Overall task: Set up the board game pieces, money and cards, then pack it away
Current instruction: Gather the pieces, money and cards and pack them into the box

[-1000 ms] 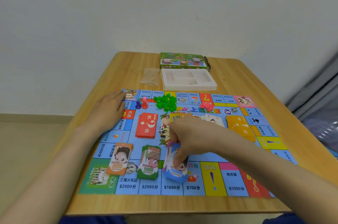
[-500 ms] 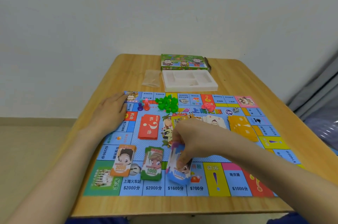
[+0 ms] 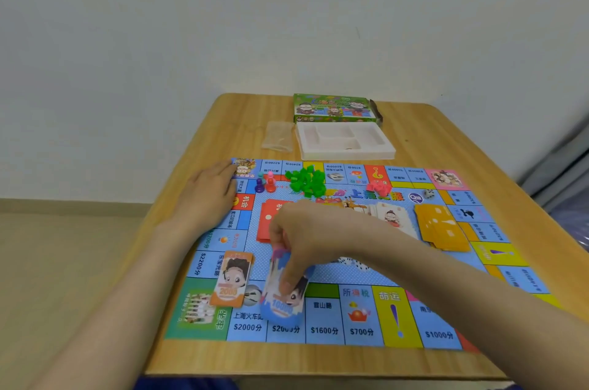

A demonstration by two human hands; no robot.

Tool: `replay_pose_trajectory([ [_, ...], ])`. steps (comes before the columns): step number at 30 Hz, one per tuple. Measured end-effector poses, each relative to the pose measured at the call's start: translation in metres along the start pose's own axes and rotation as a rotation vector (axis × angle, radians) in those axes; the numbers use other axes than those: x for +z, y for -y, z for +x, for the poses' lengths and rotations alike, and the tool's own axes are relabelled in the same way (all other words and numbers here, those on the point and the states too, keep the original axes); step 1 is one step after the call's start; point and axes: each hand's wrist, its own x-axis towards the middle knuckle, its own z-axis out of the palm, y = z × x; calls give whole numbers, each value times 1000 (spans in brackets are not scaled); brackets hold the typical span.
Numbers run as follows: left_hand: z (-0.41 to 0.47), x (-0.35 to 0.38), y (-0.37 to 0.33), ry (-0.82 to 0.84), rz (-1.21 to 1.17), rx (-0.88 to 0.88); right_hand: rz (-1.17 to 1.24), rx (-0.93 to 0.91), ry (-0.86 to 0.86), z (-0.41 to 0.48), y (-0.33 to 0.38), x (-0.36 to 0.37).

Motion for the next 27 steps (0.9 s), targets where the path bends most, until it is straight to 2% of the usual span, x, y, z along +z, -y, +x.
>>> replay_pose_trajectory([
  [7,0,1,1,-4,-3,9,-182,9,1,3,1,4],
  [13,1,2,3,-2,-4,22,-177,-18,-4,2,2,8],
  [22,0,1,2,3,0,17,-92,-41,-7,-4,2,9],
  [27,2,2,3,-6,2,22,164,-51,43,-1,10,-8],
])
